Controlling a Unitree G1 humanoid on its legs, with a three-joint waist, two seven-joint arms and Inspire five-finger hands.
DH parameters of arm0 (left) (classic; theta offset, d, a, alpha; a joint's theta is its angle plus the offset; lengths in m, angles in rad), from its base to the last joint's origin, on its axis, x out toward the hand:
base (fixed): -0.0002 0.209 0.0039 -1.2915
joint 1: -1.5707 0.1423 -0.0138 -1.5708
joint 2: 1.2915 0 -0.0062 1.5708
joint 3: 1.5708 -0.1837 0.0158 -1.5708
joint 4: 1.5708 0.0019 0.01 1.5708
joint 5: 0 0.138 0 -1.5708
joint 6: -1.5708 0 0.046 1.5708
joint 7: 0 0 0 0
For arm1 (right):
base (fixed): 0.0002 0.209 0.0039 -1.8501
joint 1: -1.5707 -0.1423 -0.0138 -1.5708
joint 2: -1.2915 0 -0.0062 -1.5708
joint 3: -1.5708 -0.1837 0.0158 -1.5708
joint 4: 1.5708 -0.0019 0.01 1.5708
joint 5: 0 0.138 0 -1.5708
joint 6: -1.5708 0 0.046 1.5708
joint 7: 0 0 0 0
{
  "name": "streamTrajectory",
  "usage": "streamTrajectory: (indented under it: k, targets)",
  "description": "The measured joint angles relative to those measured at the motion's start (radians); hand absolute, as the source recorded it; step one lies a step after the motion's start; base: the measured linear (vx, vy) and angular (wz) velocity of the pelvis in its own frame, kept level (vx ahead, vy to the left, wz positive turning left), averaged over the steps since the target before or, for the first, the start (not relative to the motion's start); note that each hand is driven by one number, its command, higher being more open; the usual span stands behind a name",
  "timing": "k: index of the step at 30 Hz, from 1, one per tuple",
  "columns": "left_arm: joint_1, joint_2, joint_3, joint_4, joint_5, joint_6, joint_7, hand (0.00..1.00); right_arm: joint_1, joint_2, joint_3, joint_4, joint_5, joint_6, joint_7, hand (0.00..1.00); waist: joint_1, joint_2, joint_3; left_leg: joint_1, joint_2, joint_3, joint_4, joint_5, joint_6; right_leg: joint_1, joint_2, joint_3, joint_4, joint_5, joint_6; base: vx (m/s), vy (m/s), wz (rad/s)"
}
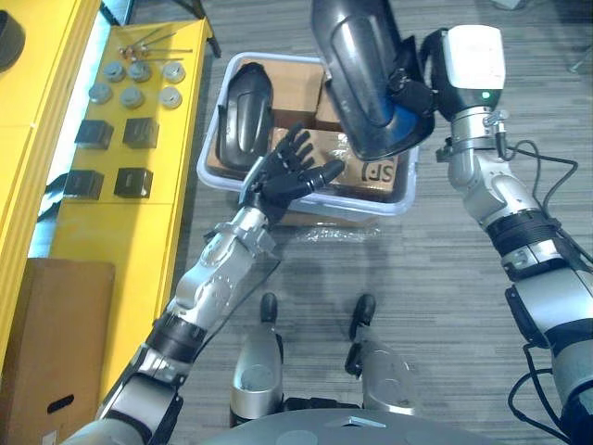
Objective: Walk over and take three plastic housings, then place them on the shelf
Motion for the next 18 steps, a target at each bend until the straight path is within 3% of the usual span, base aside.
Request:
streamTrajectory:
  k: [4,7,16,17,18]
  targets:
    - [-0.039,-0.035,-0.002,0.150,-0.119,0.050,-0.006,1.00,0.058,0.064,0.000,-0.019,-0.047,-0.040,0.021,0.00,-0.027,-0.034,-0.046,0.039,0.006,0.038,0.000,-0.017,-0.004,0.020,0.005,0.033,-0.009,0.004,0.003,0.01,0.015,-0.23]
    - [-0.051,-0.056,-0.002,0.182,-0.175,0.080,-0.006,1.00,0.106,0.068,0.008,-0.020,-0.066,-0.042,0.051,0.00,-0.026,-0.037,-0.085,0.051,0.008,0.048,0.004,-0.027,-0.003,0.027,0.007,0.041,-0.009,0.004,0.003,0.00,0.016,-0.13]
    - [-0.056,-0.099,-0.001,0.259,-0.263,0.061,0.000,1.00,0.165,0.112,0.070,-0.020,-0.084,-0.081,0.091,0.00,-0.024,-0.046,-0.167,0.104,0.012,0.066,0.000,-0.036,-0.006,0.065,0.010,0.055,-0.017,-0.005,0.003,-0.03,0.007,-0.06]
    - [-0.056,-0.102,-0.001,0.260,-0.277,0.041,0.011,0.00,0.169,0.119,0.070,-0.020,-0.090,-0.085,0.097,0.00,-0.022,-0.050,-0.172,0.112,0.012,0.066,-0.010,-0.036,-0.006,0.068,0.010,0.054,-0.017,-0.006,0.002,-0.04,-0.004,-0.01]
    - [-0.056,-0.103,-0.001,0.260,-0.277,0.030,0.016,0.00,0.173,0.123,0.070,-0.020,-0.094,-0.085,0.098,0.00,-0.021,-0.053,-0.177,0.115,0.012,0.067,-0.015,-0.033,-0.005,0.069,0.010,0.053,-0.017,-0.007,0.001,-0.04,-0.009,0.01]
